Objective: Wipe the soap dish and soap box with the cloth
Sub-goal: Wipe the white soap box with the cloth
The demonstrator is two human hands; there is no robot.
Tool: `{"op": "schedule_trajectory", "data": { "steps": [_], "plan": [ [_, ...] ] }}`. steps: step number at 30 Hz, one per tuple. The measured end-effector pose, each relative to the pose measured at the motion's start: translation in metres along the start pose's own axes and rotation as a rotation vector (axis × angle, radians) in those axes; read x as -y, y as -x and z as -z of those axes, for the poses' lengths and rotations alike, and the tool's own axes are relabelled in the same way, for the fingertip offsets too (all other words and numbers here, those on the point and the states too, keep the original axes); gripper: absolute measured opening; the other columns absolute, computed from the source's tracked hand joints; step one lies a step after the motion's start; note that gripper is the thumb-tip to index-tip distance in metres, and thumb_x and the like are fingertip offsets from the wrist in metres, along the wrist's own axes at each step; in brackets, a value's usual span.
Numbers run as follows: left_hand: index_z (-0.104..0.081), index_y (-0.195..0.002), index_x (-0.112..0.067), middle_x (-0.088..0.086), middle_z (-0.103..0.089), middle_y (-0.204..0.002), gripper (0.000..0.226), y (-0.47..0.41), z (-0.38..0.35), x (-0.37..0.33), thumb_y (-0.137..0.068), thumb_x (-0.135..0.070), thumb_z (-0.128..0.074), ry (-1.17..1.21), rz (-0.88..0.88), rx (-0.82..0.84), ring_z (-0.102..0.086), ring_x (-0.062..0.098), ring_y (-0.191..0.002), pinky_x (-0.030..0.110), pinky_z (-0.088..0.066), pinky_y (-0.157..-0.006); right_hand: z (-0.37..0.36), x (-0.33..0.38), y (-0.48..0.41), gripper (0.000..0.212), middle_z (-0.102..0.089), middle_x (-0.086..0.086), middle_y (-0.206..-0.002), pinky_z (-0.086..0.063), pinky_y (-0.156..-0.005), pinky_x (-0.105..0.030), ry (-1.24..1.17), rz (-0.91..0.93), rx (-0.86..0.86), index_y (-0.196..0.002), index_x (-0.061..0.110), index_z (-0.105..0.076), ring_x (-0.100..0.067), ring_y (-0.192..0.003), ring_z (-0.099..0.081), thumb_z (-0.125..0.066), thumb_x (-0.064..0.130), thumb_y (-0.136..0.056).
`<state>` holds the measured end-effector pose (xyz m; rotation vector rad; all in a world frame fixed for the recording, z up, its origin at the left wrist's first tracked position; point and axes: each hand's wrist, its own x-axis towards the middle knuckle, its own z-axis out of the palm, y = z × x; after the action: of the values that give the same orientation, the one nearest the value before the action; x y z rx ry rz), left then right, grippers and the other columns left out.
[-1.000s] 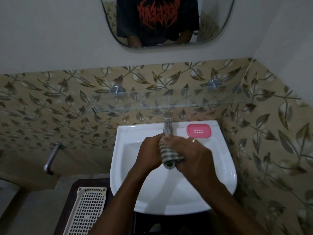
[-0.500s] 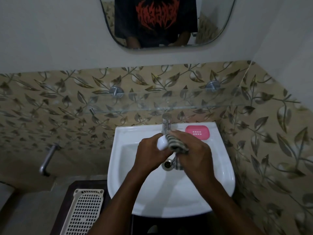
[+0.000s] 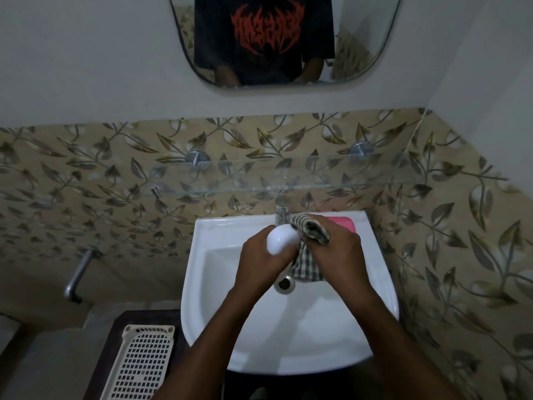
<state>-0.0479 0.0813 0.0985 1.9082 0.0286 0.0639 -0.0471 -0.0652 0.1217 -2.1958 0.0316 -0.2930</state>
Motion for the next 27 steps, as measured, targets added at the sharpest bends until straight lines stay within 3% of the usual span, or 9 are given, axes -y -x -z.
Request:
{"op": "schedule_trajectory", "data": {
  "steps": [4,6,8,10,12,15,19,24,27],
  "plan": [
    [-0.068,-0.112,-0.012,0.014,-0.07,-0.119,0.041,-0.002,-0.004,-0.01,-0.073,-0.022,-0.063,0.608,0.434,0.165,-0.065,0.029,-0.105,0.044,-0.052,-0.096,-0.007,-0.004,-0.013,0.032,-0.072,0.01,-0.107,-0.05,-0.088,-0.025,0.116,0.223,0.053,-0.112,0.031,-0.07,-0.011,-0.098,-0.065,-0.061,0.022,-0.083],
    [-0.062,-0.121,-0.004,0.023,-0.061,-0.13,0.041,0.0,0.001,-0.011,-0.087,-0.025,-0.052,0.899,0.58,0.241,-0.058,0.036,-0.114,0.054,-0.04,-0.11,-0.027,0.01,-0.01,0.023,-0.07,0.006,-0.111,-0.049,-0.093,-0.03,0.137,0.09,0.188,-0.11,0.028,-0.068,-0.014,-0.101,-0.062,-0.06,0.031,-0.089],
    [-0.061,-0.125,-0.003,0.025,-0.058,-0.131,0.047,0.0,0.008,-0.009,-0.093,-0.032,-0.042,1.185,0.661,0.299,-0.055,0.039,-0.118,0.057,-0.029,-0.115,-0.028,0.019,-0.011,0.021,-0.069,0.01,-0.108,-0.055,-0.08,-0.037,0.282,0.189,0.221,-0.105,0.032,-0.066,-0.014,-0.092,-0.063,-0.066,0.028,-0.085],
    [-0.06,-0.128,-0.005,0.022,-0.059,-0.129,0.056,-0.003,0.016,-0.006,-0.091,-0.042,-0.042,1.385,0.664,0.321,-0.053,0.038,-0.12,0.055,-0.022,-0.117,-0.013,0.02,-0.021,0.038,-0.07,0.014,-0.113,-0.054,-0.069,-0.029,0.387,0.532,0.293,-0.103,0.035,-0.07,-0.018,-0.084,-0.064,-0.072,0.015,-0.072],
    [-0.055,-0.135,-0.007,0.019,-0.056,-0.132,0.065,-0.009,0.024,-0.007,-0.088,-0.05,-0.044,1.439,0.623,0.316,-0.053,0.035,-0.119,0.051,-0.026,-0.115,0.001,0.031,-0.012,0.042,-0.068,0.014,-0.12,-0.045,-0.064,-0.026,0.558,0.714,0.25,-0.104,0.034,-0.071,-0.021,-0.078,-0.062,-0.07,0.011,-0.069],
    [-0.037,-0.15,-0.007,0.021,-0.042,-0.149,0.082,-0.017,0.036,-0.01,-0.084,-0.053,-0.047,1.462,0.559,0.313,-0.047,0.036,-0.131,0.045,-0.037,-0.11,-0.002,0.024,0.001,0.044,-0.065,0.015,-0.126,-0.04,-0.059,-0.029,0.588,0.756,0.203,-0.104,0.034,-0.071,-0.022,-0.072,-0.058,-0.048,0.008,-0.077],
    [-0.032,-0.153,-0.009,0.025,-0.032,-0.155,0.082,-0.017,0.042,-0.01,-0.087,-0.056,-0.046,1.51,0.522,0.299,-0.027,0.038,-0.146,0.049,-0.015,-0.12,0.002,0.006,0.012,0.061,-0.064,0.013,-0.128,-0.039,-0.057,-0.028,0.542,0.84,0.093,-0.108,0.033,-0.07,-0.021,-0.071,-0.054,-0.031,0.004,-0.07],
    [-0.039,-0.148,-0.008,0.019,-0.041,-0.144,0.078,-0.012,0.031,-0.009,-0.088,-0.056,-0.047,1.433,0.522,0.295,-0.041,0.035,-0.13,0.045,-0.023,-0.115,0.0,0.011,0.003,0.058,-0.065,0.013,-0.126,-0.042,-0.058,-0.027,0.528,0.808,0.093,-0.111,0.031,-0.069,-0.021,-0.069,-0.056,-0.037,0.002,-0.073],
    [-0.061,-0.125,-0.009,0.017,-0.062,-0.121,0.061,-0.009,0.023,-0.012,-0.087,-0.055,-0.046,1.366,0.529,0.284,-0.059,0.033,-0.108,0.052,-0.034,-0.106,-0.004,0.027,-0.014,0.052,-0.065,0.011,-0.126,-0.051,-0.062,-0.031,0.493,0.736,0.127,-0.114,0.029,-0.068,-0.024,-0.074,-0.061,-0.071,0.006,-0.068]
  ]
}}
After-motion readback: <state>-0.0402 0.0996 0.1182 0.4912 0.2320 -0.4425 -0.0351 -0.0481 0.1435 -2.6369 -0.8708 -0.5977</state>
